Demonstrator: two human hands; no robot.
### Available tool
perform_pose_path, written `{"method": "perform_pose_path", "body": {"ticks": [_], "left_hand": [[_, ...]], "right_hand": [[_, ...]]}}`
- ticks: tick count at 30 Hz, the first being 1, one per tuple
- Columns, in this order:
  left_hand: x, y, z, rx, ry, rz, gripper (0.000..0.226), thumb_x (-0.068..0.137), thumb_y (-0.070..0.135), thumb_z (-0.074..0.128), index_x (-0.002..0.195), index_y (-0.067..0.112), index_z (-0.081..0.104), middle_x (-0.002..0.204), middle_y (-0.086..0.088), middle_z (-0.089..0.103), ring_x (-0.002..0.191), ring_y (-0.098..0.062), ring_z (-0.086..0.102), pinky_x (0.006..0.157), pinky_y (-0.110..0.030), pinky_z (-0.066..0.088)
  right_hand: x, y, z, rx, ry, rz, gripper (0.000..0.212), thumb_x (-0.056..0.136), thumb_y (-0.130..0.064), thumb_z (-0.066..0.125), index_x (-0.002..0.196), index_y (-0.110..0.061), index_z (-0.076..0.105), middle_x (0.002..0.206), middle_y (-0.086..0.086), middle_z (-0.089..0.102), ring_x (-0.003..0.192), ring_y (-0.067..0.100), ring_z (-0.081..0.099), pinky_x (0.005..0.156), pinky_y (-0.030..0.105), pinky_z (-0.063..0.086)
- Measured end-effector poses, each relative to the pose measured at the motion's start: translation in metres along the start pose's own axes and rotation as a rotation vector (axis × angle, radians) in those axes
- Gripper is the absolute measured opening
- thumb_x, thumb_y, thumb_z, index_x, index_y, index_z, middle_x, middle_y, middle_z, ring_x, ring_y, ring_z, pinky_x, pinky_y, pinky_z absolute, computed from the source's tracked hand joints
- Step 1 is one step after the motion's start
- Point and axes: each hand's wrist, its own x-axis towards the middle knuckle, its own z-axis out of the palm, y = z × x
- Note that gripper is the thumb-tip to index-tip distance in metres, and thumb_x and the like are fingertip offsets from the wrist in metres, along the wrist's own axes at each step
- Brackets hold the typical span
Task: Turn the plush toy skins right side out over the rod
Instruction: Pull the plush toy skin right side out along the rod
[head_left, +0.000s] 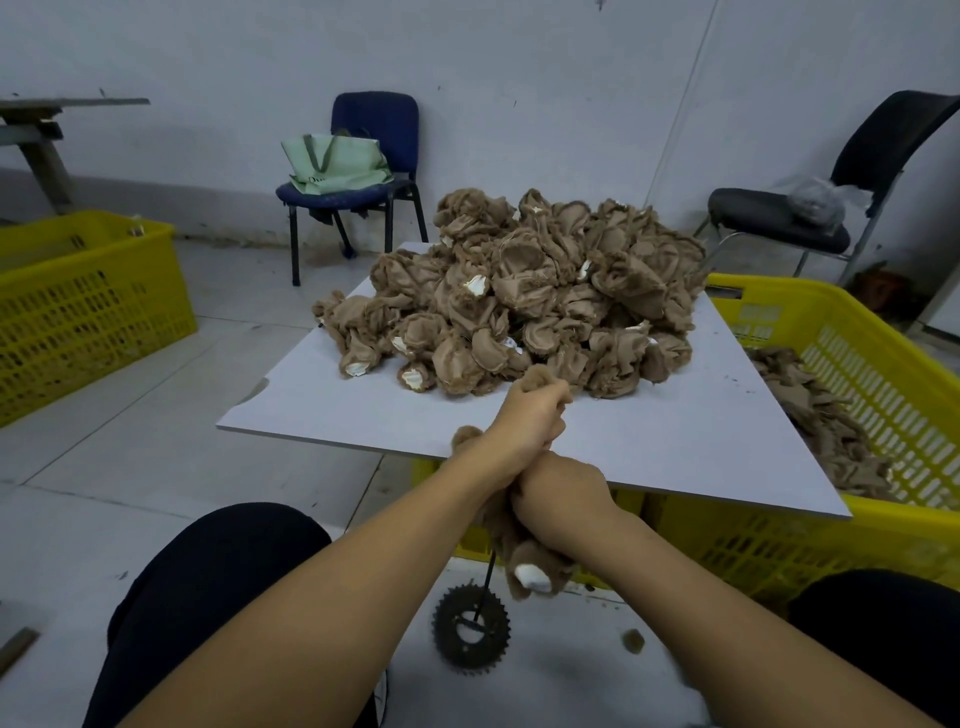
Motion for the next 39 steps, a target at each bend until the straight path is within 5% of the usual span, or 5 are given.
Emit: {"method": "perform_pose_path", "body": {"ticks": [6, 13, 20, 29, 39], "left_hand": [[0.001, 0.003, 0.009, -0.103, 0.084, 0.110, 0.048, 0.099, -0.001, 0.046, 0.062, 0.019, 0.022, 0.046, 0.007, 0.018, 0.038, -0.008, 0.012, 0.038, -0.021, 0.013], [-0.001, 0.008, 0.006, -0.087, -0.006, 0.175, 0.051, 0.103, 0.002, 0.043, 0.057, 0.019, 0.029, 0.038, 0.003, 0.022, 0.034, -0.008, 0.018, 0.045, -0.028, 0.011], [-0.010, 0.009, 0.004, 0.003, 0.115, 0.340, 0.047, 0.108, 0.032, 0.041, 0.073, 0.004, 0.054, 0.061, -0.011, 0.045, 0.050, -0.010, 0.044, 0.051, -0.021, 0.041], [-0.013, 0.035, 0.007, 0.032, -0.008, 0.343, 0.047, 0.107, 0.028, 0.045, 0.081, -0.003, 0.066, 0.063, -0.013, 0.059, 0.052, -0.017, 0.055, 0.056, -0.028, 0.050], [-0.001, 0.034, 0.000, 0.222, -0.063, 0.101, 0.056, 0.109, 0.023, 0.039, 0.066, -0.001, 0.064, 0.045, -0.004, 0.042, 0.043, -0.015, 0.043, 0.054, -0.027, 0.042]], "right_hand": [[0.004, 0.004, 0.005, 0.281, -0.004, 0.018, 0.018, 0.097, -0.023, 0.048, 0.079, -0.022, 0.049, 0.073, -0.004, 0.049, 0.070, 0.017, 0.051, 0.063, 0.033, 0.042], [0.012, 0.015, 0.010, 0.298, 0.159, 0.079, 0.027, 0.098, -0.028, 0.047, 0.072, -0.020, 0.046, 0.070, -0.002, 0.050, 0.060, 0.018, 0.048, 0.052, 0.031, 0.033], [0.017, 0.021, 0.007, 0.314, 0.234, 0.168, 0.023, 0.096, -0.037, 0.051, 0.078, -0.023, 0.052, 0.073, -0.004, 0.057, 0.067, 0.018, 0.058, 0.057, 0.031, 0.045], [0.003, 0.026, -0.014, 0.375, 0.523, 0.100, 0.043, 0.099, -0.040, 0.044, 0.061, -0.021, 0.042, 0.057, -0.002, 0.049, 0.052, 0.016, 0.047, 0.046, 0.030, 0.026], [0.003, 0.024, -0.004, 0.423, 0.248, -0.013, 0.032, 0.103, -0.034, 0.037, 0.087, -0.011, 0.053, 0.076, 0.007, 0.056, 0.069, 0.025, 0.055, 0.059, 0.041, 0.042]]}}
